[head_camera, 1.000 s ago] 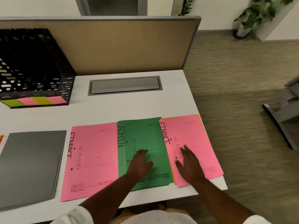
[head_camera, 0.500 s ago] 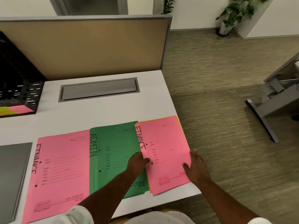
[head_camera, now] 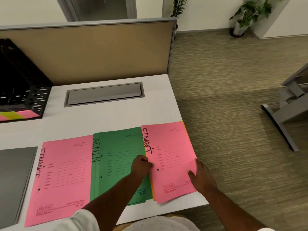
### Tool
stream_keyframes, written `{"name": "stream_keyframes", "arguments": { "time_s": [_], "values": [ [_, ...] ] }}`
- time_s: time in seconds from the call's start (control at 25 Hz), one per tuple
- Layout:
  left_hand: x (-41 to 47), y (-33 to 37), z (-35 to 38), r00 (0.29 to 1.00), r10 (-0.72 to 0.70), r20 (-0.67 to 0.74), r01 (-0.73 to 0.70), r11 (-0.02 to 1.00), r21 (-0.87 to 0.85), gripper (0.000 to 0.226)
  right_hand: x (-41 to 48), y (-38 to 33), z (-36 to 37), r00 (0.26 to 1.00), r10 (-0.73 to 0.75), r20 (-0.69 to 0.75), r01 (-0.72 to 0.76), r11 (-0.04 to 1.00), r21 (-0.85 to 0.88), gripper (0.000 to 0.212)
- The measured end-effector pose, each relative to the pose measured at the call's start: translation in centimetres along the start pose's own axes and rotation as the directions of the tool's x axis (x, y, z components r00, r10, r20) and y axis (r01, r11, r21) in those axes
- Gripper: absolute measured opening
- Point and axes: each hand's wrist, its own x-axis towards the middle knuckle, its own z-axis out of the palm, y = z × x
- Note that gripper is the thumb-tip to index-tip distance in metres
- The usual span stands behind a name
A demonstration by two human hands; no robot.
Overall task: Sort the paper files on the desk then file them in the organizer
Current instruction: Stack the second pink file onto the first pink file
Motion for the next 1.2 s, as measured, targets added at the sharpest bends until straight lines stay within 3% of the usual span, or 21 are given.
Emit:
{"name": "stream_keyframes", "arguments": {
  "time_s": [0.2, 0.52, 0.96, 1.2],
  "values": [
    [-1.4, 0.2, -0.5, 0.998, -0.011, 0.069, 0.027, 0.971, -0.238, 0.027, -0.4, -0.4, -0.2, 0.997, -0.039, -0.061, 0.035, 0.997, -0.064, 0.069],
    [-3.5, -0.6, -5.8, 0.993, 0.053, 0.107, -0.020, 0.956, -0.291, 0.032, -1.3, -6.1, 0.7, 0.978, -0.128, -0.165, 0.128, 0.992, -0.009, 0.062],
    [-1.6, -7.0, -24.2, 0.975, 0.139, 0.174, -0.078, 0.945, -0.318, 0.035, -7.3, -19.8, 10.7, 0.983, 0.009, -0.182, 0.054, 0.940, 0.338, 0.060],
    [1.3, -13.3, -36.4, 0.995, 0.096, 0.027, -0.087, 0.968, -0.234, 0.027, -11.1, -29.9, 19.1, 0.988, 0.010, -0.151, 0.042, 0.940, 0.338, 0.054]
  ]
}}
